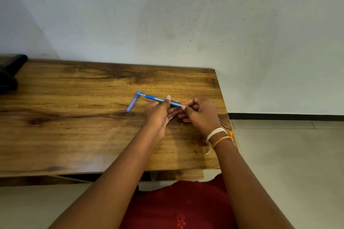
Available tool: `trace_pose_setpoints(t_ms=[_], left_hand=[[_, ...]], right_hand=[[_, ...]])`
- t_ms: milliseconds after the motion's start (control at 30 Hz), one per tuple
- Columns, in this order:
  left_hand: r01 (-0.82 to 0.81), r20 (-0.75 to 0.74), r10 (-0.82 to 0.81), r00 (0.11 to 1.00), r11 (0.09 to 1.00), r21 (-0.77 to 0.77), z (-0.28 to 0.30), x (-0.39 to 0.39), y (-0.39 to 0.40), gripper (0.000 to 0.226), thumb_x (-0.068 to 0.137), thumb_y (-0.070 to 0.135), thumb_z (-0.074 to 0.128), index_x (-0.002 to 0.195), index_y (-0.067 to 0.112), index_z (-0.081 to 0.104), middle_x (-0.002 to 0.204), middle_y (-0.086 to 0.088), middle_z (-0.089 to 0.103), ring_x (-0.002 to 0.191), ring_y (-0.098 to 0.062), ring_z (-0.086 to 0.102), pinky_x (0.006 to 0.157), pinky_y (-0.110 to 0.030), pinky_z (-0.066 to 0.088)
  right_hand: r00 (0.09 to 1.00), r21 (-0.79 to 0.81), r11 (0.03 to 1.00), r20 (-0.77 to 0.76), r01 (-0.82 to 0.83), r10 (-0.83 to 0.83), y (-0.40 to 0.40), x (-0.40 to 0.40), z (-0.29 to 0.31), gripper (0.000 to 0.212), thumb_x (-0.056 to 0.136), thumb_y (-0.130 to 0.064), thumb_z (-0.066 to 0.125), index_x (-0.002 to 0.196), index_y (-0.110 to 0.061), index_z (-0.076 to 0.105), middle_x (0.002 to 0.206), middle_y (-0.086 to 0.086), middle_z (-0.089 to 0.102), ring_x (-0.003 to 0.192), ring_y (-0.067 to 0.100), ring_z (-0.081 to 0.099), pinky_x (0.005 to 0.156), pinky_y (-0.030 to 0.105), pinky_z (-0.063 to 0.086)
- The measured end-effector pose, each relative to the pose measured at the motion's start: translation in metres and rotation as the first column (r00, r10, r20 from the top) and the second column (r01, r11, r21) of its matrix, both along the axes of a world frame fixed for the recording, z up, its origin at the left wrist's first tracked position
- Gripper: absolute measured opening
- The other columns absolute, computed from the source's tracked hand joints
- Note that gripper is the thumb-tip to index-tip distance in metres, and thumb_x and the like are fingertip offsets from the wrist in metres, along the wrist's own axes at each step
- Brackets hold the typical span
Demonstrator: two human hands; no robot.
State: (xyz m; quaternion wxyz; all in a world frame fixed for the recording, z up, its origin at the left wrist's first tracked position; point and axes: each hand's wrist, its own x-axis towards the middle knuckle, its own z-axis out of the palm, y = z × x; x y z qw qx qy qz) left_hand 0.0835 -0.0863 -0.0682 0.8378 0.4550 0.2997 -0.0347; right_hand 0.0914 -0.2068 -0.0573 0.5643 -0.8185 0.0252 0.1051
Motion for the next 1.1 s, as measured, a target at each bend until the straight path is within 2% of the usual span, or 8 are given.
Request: trace_pose_setpoints(t_ms=[267,400,533,667,767,867,967,1100], left_hand=[[-0.006,0.013,0.005,1.000,0.998,0.060,0.002,-0.004,-0.004,0.010,0.093,0.013,0.057,0.087,0.006,0.060,0.087,-0.016,0.069,0.077,-0.023,0.070,0.079,-0.035,0.057],[-0.086,-0.015,0.086,0.996,0.996,0.005,0.002,-0.002,-0.001,0.008,0.093,0.014,0.057,0.090,0.006,0.058,0.088,-0.014,0.068,0.076,-0.021,0.069,0.073,-0.030,0.057],[-0.085,-0.017,0.086,0.996,0.996,0.035,0.001,-0.002,-0.001,0.008,0.092,0.014,0.058,0.090,0.006,0.059,0.086,-0.013,0.069,0.073,-0.018,0.070,0.071,-0.029,0.057],[-0.057,-0.016,0.058,0.998,0.997,0.061,-0.002,-0.001,0.000,0.007,0.091,0.012,0.060,0.093,0.006,0.059,0.091,-0.015,0.069,0.076,-0.020,0.071,0.070,-0.029,0.058],[-0.013,-0.009,0.014,1.000,0.992,0.128,-0.004,-0.001,0.001,0.008,0.090,0.011,0.061,0.095,0.005,0.059,0.086,-0.013,0.070,0.067,-0.017,0.072,0.062,-0.026,0.058],[0.021,0.002,-0.022,1.000,0.985,0.173,-0.005,-0.001,0.001,0.009,0.090,0.012,0.062,0.092,0.004,0.059,0.083,-0.013,0.071,0.065,-0.017,0.072,0.060,-0.025,0.057],[0.033,0.001,-0.034,0.999,0.980,0.196,-0.007,0.000,0.001,0.011,0.090,0.014,0.062,0.088,0.003,0.058,0.083,-0.014,0.071,0.064,-0.017,0.072,0.057,-0.024,0.057],[0.059,-0.010,-0.059,0.998,0.967,0.247,-0.008,0.001,0.001,0.018,0.091,0.018,0.061,0.093,0.000,0.061,0.080,-0.014,0.070,0.058,-0.015,0.071,0.056,-0.024,0.058]], right_hand=[[0.999,-0.041,0.999,-0.032,-0.035,0.034,-0.003,-0.001,0.002,0.014,0.092,-0.006,0.056,0.082,-0.016,0.056,0.086,0.014,0.073,0.069,0.017,0.074,0.060,0.027,0.060],[0.997,-0.023,0.999,-0.073,-0.023,0.021,-0.007,-0.002,0.002,0.018,0.094,-0.005,0.053,0.082,-0.018,0.051,0.088,0.011,0.073,0.068,0.018,0.073,0.058,0.027,0.059],[0.998,-0.117,0.993,-0.055,0.014,-0.021,-0.017,-0.001,0.003,0.012,0.089,-0.012,0.065,0.080,-0.021,0.061,0.084,0.006,0.072,0.064,0.012,0.071,0.055,0.023,0.058],[0.978,-0.258,0.943,0.058,0.208,-0.200,-0.032,-0.002,0.003,0.007,0.080,-0.021,0.076,0.077,-0.026,0.072,0.079,-0.002,0.073,0.074,0.015,0.069,0.073,0.035,0.060],[0.960,-0.271,0.923,0.007,0.272,-0.281,-0.042,-0.003,0.006,0.012,0.077,-0.020,0.078,0.071,-0.028,0.071,0.090,0.004,0.075,0.089,0.021,0.069,0.086,0.043,0.057],[0.953,-0.282,0.920,-0.051,0.273,-0.299,-0.044,-0.002,0.007,0.012,0.076,-0.022,0.079,0.069,-0.028,0.071,0.089,0.003,0.075,0.091,0.022,0.069,0.087,0.044,0.057],[0.948,-0.279,0.920,-0.079,0.276,-0.309,-0.045,-0.001,0.007,0.013,0.076,-0.022,0.079,0.068,-0.027,0.070,0.085,0.002,0.073,0.083,0.018,0.066,0.082,0.040,0.058],[0.945,-0.269,0.923,-0.100,0.274,-0.310,-0.046,0.000,0.006,0.012,0.076,-0.024,0.079,0.069,-0.025,0.070,0.079,0.001,0.071,0.064,0.011,0.061,0.054,0.024,0.051]])
